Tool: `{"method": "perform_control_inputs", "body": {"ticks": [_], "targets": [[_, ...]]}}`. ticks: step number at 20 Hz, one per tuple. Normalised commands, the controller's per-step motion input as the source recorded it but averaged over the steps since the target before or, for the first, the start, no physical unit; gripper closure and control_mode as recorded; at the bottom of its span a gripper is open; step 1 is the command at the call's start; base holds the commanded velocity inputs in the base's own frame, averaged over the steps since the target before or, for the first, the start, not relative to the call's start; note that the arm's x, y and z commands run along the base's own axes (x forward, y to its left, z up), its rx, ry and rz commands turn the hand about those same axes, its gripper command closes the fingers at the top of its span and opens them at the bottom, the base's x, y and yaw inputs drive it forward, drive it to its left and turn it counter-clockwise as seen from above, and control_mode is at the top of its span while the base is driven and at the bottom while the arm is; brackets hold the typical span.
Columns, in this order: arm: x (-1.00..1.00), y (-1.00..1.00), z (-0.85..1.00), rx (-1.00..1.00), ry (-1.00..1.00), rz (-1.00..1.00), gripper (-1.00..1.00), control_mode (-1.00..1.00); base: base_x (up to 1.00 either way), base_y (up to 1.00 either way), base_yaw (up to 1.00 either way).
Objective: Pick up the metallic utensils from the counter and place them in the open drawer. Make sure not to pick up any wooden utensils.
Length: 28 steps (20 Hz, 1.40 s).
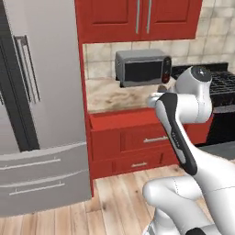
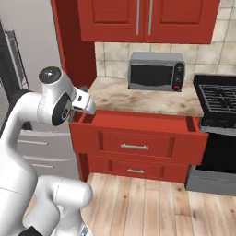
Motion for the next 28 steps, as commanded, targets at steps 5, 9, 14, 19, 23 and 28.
{"method": "perform_control_inputs", "body": {"ticks": [5, 9, 14, 19, 23, 28], "targets": [[0.0, 0.0, 0.0, 0.0, 0.0, 0.0, 1.0, 1.0, 0.38, -0.44, 0.83], [0.0, 0.0, 0.0, 0.0, 0.0, 0.0, 1.0, 1.0, -0.1, -0.62, 0.83], [0.0, 0.0, 0.0, 0.0, 0.0, 0.0, 1.0, 1.0, -0.65, -0.86, 0.81], [0.0, 0.0, 0.0, 0.0, 0.0, 0.0, 1.0, 1.0, -0.66, -0.83, 0.82], [0.0, 0.0, 0.0, 0.0, 0.0, 0.0, 1.0, 1.0, -0.86, -0.97, 0.71], [0.0, 0.0, 0.0, 0.0, 0.0, 0.0, 1.0, 1.0, -0.88, -0.79, 0.71]]}}
